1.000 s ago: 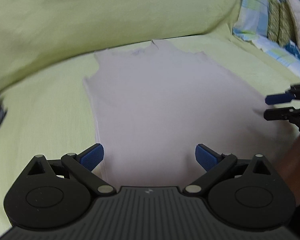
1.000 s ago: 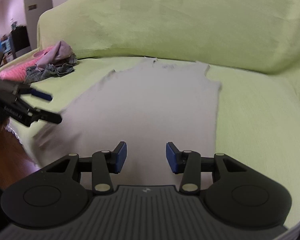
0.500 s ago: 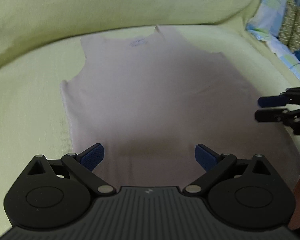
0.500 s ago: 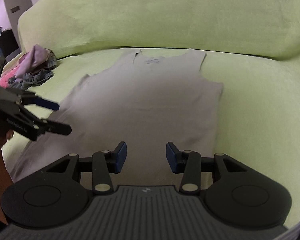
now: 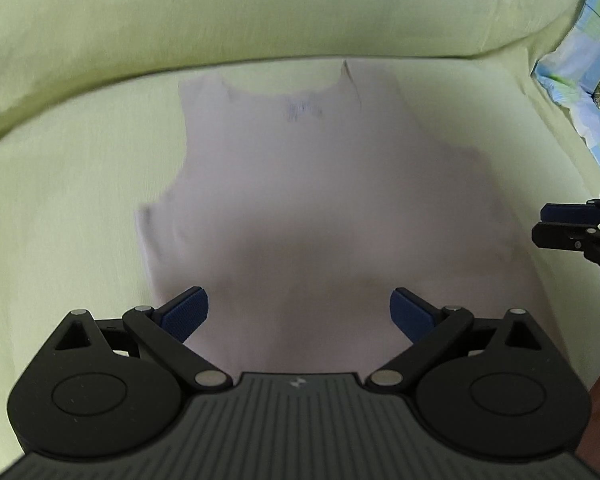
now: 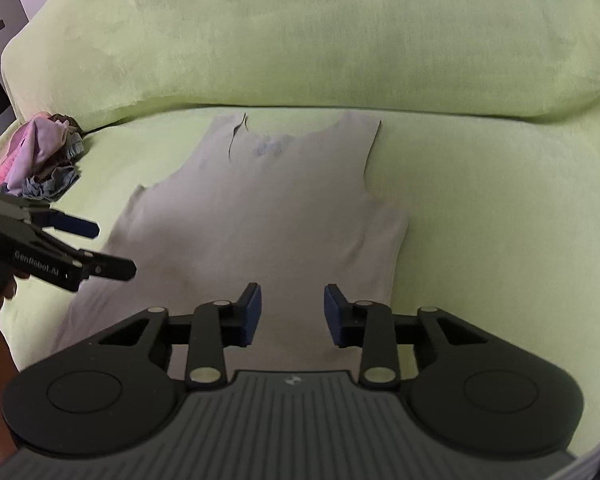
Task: Fold clothes
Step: 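Lower the left gripper onto the hem and close it on the fabric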
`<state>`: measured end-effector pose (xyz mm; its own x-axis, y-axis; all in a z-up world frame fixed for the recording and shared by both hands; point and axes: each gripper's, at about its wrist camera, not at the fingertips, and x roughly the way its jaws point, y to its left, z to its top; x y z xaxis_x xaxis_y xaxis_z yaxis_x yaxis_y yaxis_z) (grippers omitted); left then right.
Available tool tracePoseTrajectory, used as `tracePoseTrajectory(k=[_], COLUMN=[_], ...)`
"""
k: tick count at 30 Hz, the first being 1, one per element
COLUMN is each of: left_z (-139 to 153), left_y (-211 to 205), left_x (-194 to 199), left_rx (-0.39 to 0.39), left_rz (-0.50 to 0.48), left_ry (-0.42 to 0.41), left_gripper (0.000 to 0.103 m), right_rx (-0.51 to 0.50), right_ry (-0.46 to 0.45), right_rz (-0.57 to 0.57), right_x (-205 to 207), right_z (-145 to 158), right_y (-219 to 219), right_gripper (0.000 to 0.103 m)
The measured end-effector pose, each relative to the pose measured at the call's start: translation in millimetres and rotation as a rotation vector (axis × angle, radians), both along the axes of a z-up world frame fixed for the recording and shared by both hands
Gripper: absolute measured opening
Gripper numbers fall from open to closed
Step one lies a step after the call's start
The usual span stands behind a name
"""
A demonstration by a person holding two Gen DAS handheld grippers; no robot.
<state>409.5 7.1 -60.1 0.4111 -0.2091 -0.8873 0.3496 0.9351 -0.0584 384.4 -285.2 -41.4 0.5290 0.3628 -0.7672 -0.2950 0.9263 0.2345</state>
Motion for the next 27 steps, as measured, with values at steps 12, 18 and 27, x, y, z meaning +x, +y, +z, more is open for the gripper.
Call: tracePoseTrajectory(k=[12, 18, 27], left_z=[9.4, -15.5, -33.4], left_y=[-1.1, -4.3, 17.1], left_x=[89.2, 157.0, 226.7], left_rx=[0.039, 0.083, 0.072], left_rz=[-0.113, -0.201, -0.332], left_ry=[-0.079, -0.101, -0.136], left_gripper=[0.099, 0.095, 0.084], right_rx=[-0.017, -0.032, -0.085], right_ry=[0.009, 0.006, -0.059], right_rz=[0.088, 0.089, 0.146], right_x=[82.2, 125.2, 196.7], right_z=[9.5, -14.4, -28.4], right_y=[6.3, 24.7, 30.5], right_gripper=[0.027, 0.026, 0.026])
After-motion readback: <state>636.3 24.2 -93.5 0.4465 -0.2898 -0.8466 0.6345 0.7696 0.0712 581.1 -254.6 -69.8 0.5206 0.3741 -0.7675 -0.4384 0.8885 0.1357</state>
